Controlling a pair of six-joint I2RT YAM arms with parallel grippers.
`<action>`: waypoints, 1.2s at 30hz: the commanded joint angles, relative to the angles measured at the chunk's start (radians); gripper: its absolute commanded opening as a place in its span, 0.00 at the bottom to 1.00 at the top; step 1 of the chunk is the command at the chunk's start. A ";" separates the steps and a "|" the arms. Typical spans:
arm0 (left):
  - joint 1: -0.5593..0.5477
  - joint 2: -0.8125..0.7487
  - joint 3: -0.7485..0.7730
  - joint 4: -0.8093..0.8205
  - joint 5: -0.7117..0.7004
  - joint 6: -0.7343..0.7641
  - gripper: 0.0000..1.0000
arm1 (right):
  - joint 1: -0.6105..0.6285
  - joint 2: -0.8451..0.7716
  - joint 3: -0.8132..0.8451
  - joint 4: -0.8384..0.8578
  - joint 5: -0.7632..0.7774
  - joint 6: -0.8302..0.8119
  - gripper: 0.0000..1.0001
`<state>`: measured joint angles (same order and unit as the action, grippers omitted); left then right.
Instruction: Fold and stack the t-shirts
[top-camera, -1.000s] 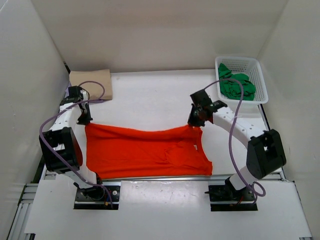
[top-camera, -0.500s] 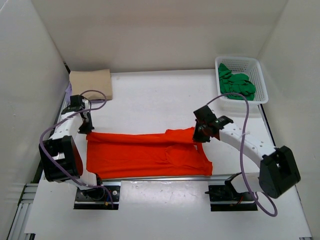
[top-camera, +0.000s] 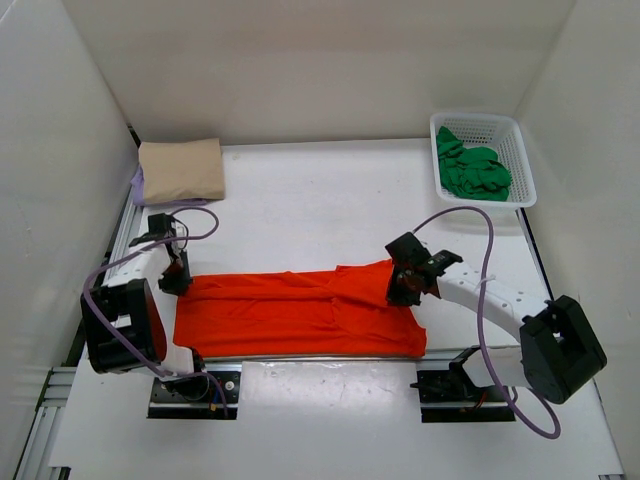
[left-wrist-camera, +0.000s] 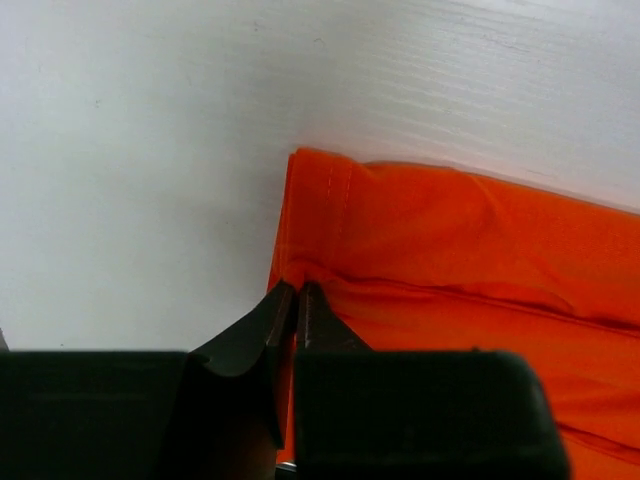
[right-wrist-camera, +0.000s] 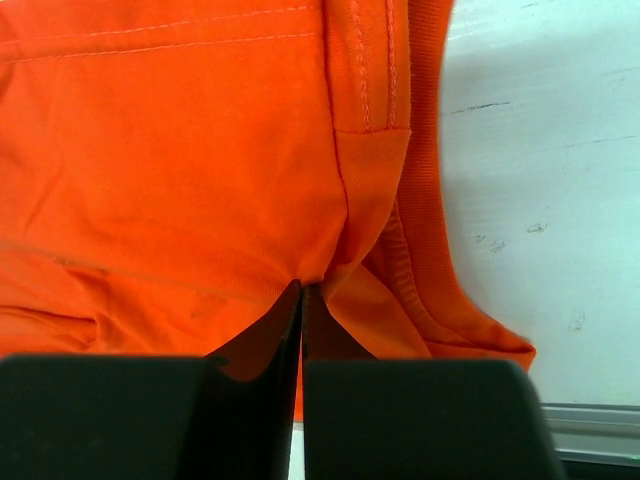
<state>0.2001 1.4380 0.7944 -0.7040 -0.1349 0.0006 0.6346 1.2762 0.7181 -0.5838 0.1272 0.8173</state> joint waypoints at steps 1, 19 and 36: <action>0.007 -0.070 -0.011 0.017 -0.020 -0.001 0.18 | 0.002 0.014 -0.025 0.027 -0.001 0.033 0.00; -0.057 -0.237 0.162 -0.080 -0.036 -0.001 0.60 | 0.002 0.054 -0.023 0.036 -0.011 -0.006 0.00; -0.836 0.303 0.453 -0.098 0.150 -0.001 0.48 | 0.002 0.063 -0.032 0.036 -0.020 0.003 0.00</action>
<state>-0.5964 1.7397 1.1851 -0.8082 -0.0196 0.0002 0.6346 1.3346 0.6895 -0.5468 0.1070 0.8268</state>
